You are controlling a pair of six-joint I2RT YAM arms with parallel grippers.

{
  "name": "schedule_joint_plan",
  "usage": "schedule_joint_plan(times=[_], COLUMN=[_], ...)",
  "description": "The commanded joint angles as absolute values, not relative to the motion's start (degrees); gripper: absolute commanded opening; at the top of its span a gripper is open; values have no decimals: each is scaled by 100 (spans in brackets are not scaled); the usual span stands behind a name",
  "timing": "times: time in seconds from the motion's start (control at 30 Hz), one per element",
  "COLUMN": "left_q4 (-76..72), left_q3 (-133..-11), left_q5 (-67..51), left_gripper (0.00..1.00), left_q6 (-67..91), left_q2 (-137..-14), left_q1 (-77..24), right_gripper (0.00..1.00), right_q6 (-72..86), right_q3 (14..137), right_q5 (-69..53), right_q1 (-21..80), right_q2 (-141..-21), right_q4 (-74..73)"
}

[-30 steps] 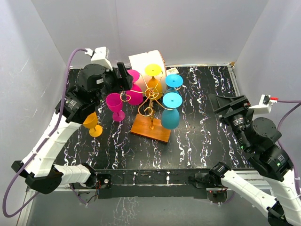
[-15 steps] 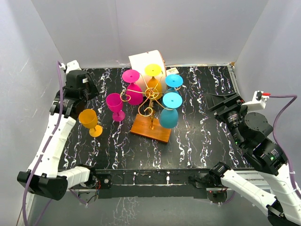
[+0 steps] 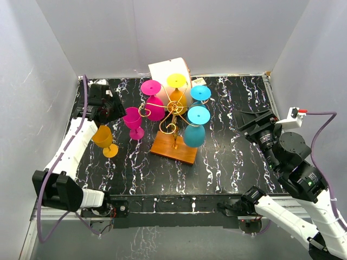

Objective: Place the wine glass upside down on the wine glass rack

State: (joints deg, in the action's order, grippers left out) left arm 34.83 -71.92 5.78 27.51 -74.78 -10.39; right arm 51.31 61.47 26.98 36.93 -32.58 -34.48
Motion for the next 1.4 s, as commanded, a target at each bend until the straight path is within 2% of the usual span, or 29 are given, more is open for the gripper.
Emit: schedule_joint_plan(times=[0.0,0.13,0.3,0.57,0.9,1.03,1.37], left_q4=[3476,3443,3488,3653,4264,4337,2967], left_q3=[-7271,-7261,-7288,-7453,-8043,-8277,-7937], left_q5=[410,476,514,614,1523,1647,983], left_gripper=[54,51,40,1,0,0,0], left_q6=[2828,2831,2839,2778,2666,2830,2942], left_q2=[-7806,-8202,-8545,-8550,-7875,-7227,-5373], left_q1=[-989,-984,-971,-974,-862,-816,-817], right_gripper=[64,64,64,65,65,67,70], right_q6=[5133,5105,4943,4582,4198,3972,4029], right_q3=[5994,5944,6053,6249,6546,6674,6761], right_q5=[2498,2520,2539,2403,1878,1482,194], right_q1=[3717,3718,3716,3716,3714,3718,3717], right_q2=[-3051,-2982,-3041,-3251,-3364,-3592,-4062], right_q4=[-2874,-2865,-2892,-2815,-2281,-2131,-851])
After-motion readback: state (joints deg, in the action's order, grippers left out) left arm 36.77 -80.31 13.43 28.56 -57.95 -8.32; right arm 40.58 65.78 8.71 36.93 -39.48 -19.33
